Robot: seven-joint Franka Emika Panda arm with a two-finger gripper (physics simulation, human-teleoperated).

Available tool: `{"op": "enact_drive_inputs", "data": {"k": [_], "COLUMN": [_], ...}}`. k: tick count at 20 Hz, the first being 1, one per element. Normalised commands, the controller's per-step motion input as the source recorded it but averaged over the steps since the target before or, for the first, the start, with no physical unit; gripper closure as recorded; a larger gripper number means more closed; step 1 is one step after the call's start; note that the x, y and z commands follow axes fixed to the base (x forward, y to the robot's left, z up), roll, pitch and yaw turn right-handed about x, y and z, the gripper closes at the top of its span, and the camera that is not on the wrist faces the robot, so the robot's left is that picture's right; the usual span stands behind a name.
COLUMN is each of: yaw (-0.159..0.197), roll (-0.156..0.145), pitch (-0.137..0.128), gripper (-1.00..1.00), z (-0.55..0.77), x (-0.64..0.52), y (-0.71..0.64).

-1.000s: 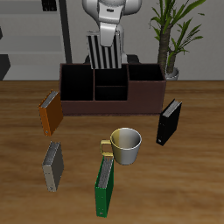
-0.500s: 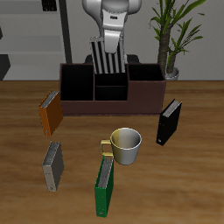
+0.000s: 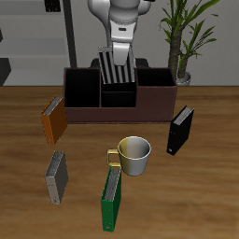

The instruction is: Place the striped book into the back desk caddy's front compartment

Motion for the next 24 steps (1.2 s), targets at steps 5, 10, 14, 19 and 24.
{"op": "enact_drive_inputs", "data": {"k": [5,10,14,19,24], "yaw": [0.009,0.004,-0.006,-0.003,0.015], "roll": [-0.011,0.005,-0.013,-0.005,0.0], "pitch": [0.017,0.031,0.006,0.012,0.004], "gripper": [1.0,1.0,1.0,1.0,1.0], "z": [-0.11,-0.15,-0.05,-0.07,-0.09], "x": [0.04,-0.02,0.06,0.04,0.04], "y": [-0.01,-0.03,-0.07,-0.02,0.03]}}
